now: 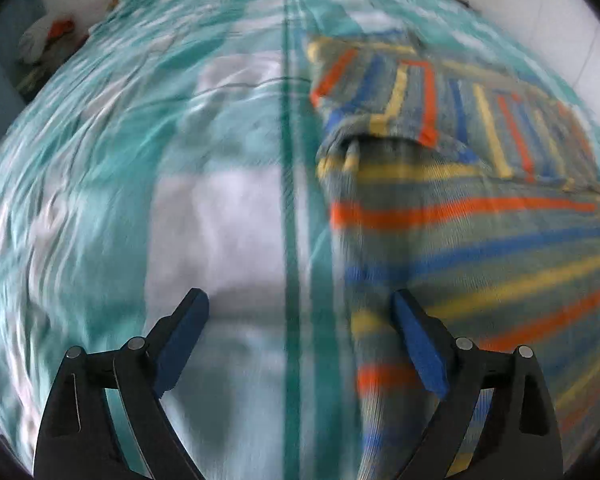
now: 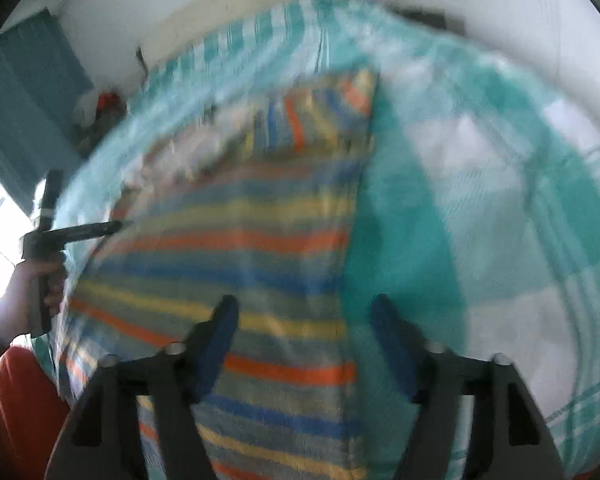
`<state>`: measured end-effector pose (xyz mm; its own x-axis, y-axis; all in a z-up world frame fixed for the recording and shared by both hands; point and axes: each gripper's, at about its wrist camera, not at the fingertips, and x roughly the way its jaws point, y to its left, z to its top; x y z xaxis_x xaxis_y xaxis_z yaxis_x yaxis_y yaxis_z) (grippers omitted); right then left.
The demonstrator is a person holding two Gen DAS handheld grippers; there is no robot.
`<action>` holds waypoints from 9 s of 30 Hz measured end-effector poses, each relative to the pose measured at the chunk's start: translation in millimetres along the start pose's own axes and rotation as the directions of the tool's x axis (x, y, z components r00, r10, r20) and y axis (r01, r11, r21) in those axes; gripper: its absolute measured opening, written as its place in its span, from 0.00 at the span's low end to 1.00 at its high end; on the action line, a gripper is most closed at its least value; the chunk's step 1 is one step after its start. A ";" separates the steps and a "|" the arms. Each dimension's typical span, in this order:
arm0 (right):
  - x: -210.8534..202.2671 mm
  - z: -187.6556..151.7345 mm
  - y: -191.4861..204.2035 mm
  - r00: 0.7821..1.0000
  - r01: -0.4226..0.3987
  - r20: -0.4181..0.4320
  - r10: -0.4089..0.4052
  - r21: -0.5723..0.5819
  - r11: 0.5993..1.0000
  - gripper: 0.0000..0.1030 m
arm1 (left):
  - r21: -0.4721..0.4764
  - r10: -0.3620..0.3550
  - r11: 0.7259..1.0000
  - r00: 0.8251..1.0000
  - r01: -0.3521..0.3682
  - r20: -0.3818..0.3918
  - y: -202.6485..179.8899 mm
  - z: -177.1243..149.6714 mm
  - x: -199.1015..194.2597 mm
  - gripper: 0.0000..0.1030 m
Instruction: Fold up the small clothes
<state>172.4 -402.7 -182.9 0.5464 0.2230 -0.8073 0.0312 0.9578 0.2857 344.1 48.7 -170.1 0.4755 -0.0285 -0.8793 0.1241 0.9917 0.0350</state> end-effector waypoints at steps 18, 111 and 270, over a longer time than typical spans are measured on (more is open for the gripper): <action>0.1 -51.0 49.3 0.985 0.015 -0.168 -0.039 -0.143 0.990 0.62 | 0.195 -0.186 0.965 0.982 0.177 0.027 -58.4 -127.7 -51.3 0.96; 58.9 222.4 -52.4 0.964 -0.262 0.136 0.228 0.345 0.901 0.06 | -0.157 -0.445 0.870 0.881 0.468 0.158 15.8 173.0 17.7 0.04; -65.5 33.8 -92.6 0.981 -0.145 0.159 0.107 0.257 0.955 0.68 | 0.617 -0.410 0.721 0.912 0.315 0.012 -340.7 4.7 -3.1 0.40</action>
<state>162.0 -512.2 -139.1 0.6729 0.2920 -0.6796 0.1656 0.8360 0.5231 304.4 -289.7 -177.0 0.3935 -0.4338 -0.8106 0.7770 0.6282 0.0410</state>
